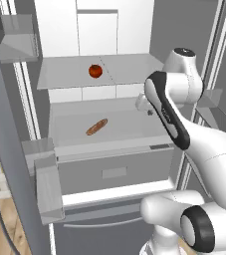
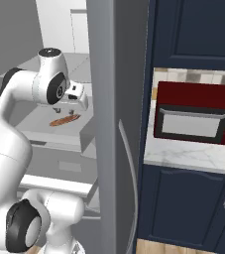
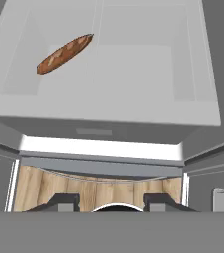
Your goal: Place the mayonnaise and ketchup from the counter to the top shelf of the fridge. If the existing items in the fridge are on the top shelf, move them to other shelves.
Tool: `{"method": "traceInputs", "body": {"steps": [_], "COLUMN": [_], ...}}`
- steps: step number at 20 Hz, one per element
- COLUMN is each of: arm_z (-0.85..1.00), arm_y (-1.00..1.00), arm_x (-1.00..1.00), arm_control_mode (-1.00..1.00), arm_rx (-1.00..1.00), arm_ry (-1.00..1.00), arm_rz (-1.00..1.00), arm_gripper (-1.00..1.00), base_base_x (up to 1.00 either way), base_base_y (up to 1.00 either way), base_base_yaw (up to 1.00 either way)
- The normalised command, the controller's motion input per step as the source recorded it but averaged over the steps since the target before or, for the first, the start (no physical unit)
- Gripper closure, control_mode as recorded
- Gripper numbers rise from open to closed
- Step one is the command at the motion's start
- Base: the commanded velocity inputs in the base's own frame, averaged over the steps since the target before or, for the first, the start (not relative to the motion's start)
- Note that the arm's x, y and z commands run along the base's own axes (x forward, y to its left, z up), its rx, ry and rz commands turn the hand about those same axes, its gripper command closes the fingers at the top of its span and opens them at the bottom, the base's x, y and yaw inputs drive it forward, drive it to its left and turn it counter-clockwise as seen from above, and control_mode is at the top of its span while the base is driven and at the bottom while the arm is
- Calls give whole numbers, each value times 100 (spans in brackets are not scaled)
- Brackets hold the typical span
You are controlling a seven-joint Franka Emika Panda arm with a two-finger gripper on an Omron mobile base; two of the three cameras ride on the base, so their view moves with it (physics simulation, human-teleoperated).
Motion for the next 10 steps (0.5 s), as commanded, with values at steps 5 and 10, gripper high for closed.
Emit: {"method": "traceInputs", "body": {"steps": [5, 10], "arm_z": [0, 0], "arm_y": [0, 6], "arm_x": [-12, -41], "arm_control_mode": [-100, -100], "arm_rx": [0, 0], "arm_ry": [-6, -5], "arm_rz": [0, 1], "arm_gripper": [-100, -100], "base_base_x": [0, 0], "base_base_y": [0, 0], "base_base_yaw": [0, 0]}}
